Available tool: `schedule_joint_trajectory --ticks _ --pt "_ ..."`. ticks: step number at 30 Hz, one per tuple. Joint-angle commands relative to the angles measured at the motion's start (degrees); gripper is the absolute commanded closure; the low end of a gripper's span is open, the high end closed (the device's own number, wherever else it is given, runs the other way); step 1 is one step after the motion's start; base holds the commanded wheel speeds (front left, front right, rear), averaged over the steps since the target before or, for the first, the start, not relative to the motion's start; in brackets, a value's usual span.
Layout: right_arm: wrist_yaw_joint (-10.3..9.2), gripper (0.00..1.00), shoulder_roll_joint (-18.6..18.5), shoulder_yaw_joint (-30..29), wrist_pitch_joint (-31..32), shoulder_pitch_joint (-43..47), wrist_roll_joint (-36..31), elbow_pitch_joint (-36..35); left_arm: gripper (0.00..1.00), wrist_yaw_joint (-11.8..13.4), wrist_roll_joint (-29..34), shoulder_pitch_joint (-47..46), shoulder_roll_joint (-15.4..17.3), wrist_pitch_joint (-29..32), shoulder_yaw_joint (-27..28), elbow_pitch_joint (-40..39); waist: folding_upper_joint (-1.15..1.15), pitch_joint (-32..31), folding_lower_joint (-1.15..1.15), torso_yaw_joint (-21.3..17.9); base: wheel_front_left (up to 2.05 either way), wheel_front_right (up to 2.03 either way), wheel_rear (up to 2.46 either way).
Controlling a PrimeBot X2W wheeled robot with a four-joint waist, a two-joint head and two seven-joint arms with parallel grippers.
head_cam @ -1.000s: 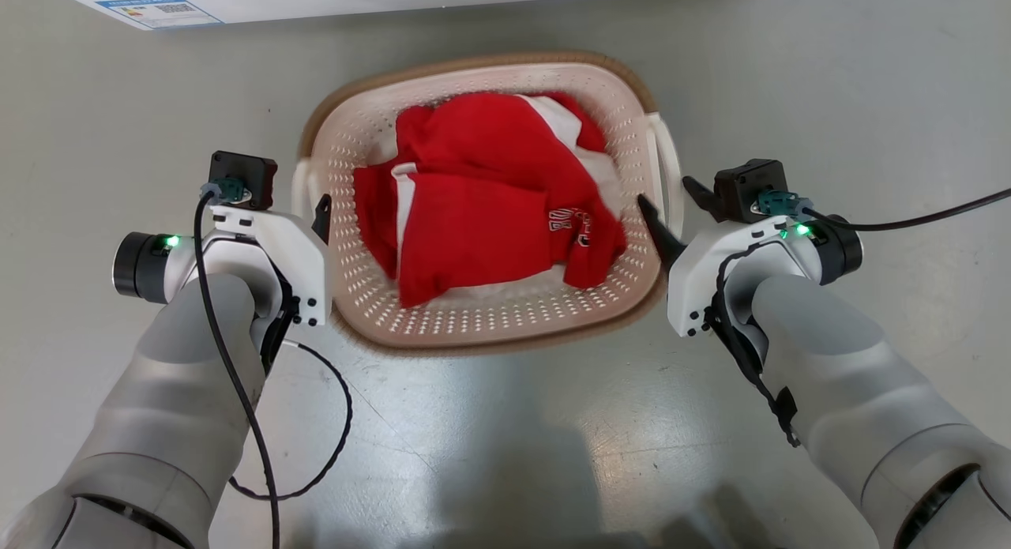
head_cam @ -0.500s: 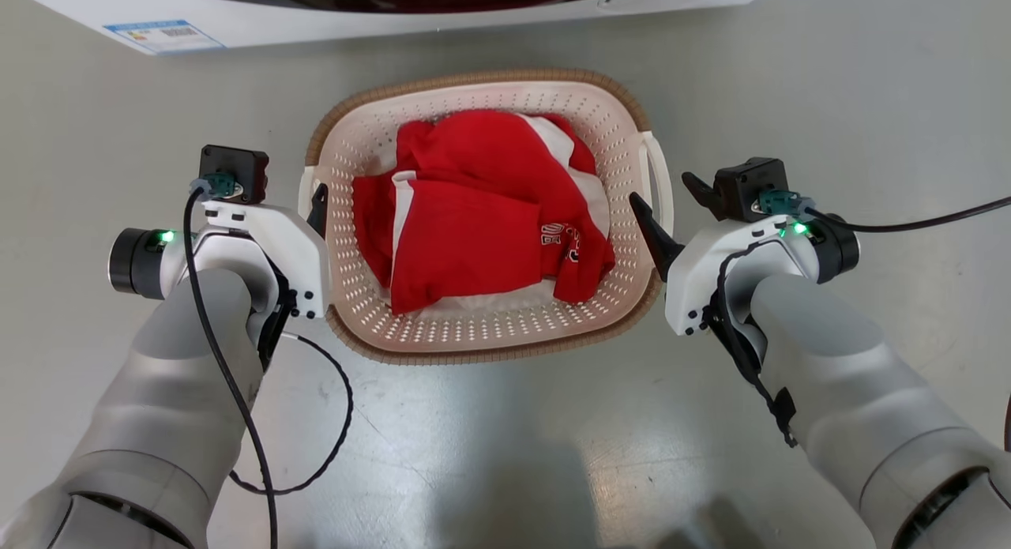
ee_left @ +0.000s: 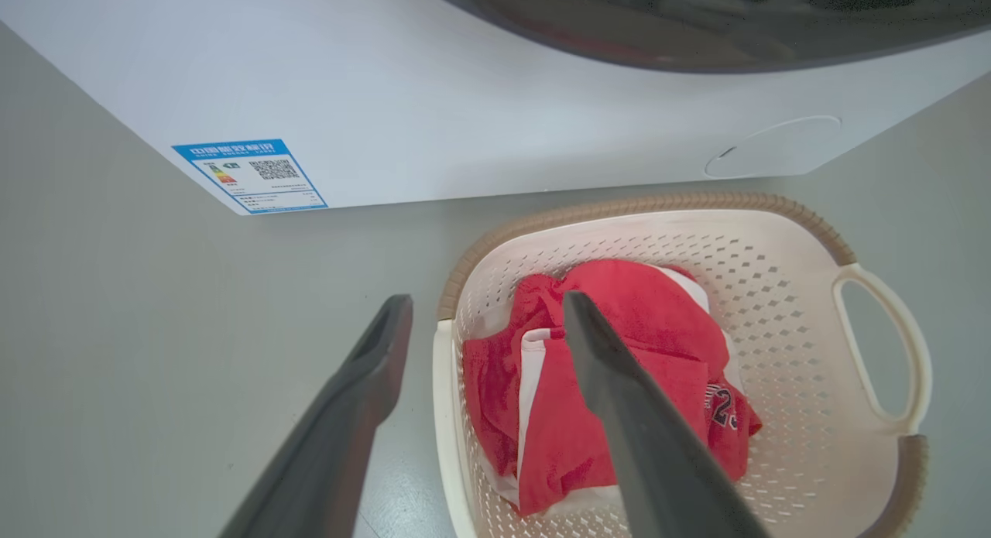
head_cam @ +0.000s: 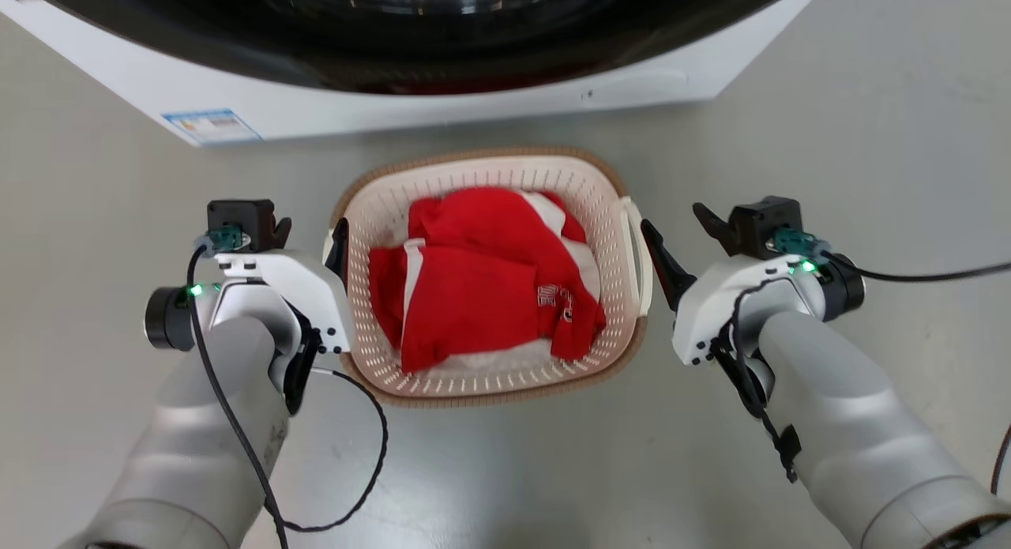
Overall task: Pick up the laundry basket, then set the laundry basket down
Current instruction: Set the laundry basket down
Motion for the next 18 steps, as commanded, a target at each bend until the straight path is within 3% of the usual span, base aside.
schedule_joint_trajectory --ticks 1,10,18 --pt "0.34 0.0 0.39 -1.74 -0.78 3.07 -2.07 -1.89 0.0 0.85 -0.56 1.97 2.02 -0.59 2.35 -2.27 0.0 -3.5 0.0 0.2 0.0 0.0 0.0" --pt "0.34 0.0 -0.27 -14.26 -0.78 11.06 -14.14 -8.41 0.0 1.45 1.35 11.66 2.54 -0.61 8.6 -11.15 0.0 -13.72 0.0 0.41 0.0 0.0 0.0" --pt "0.34 0.0 -0.15 -21.32 -0.79 17.13 -21.37 -14.98 0.0 1.51 4.46 19.22 2.47 -0.62 15.25 -18.65 0.0 -20.52 0.0 1.0 0.0 0.0 0.0"
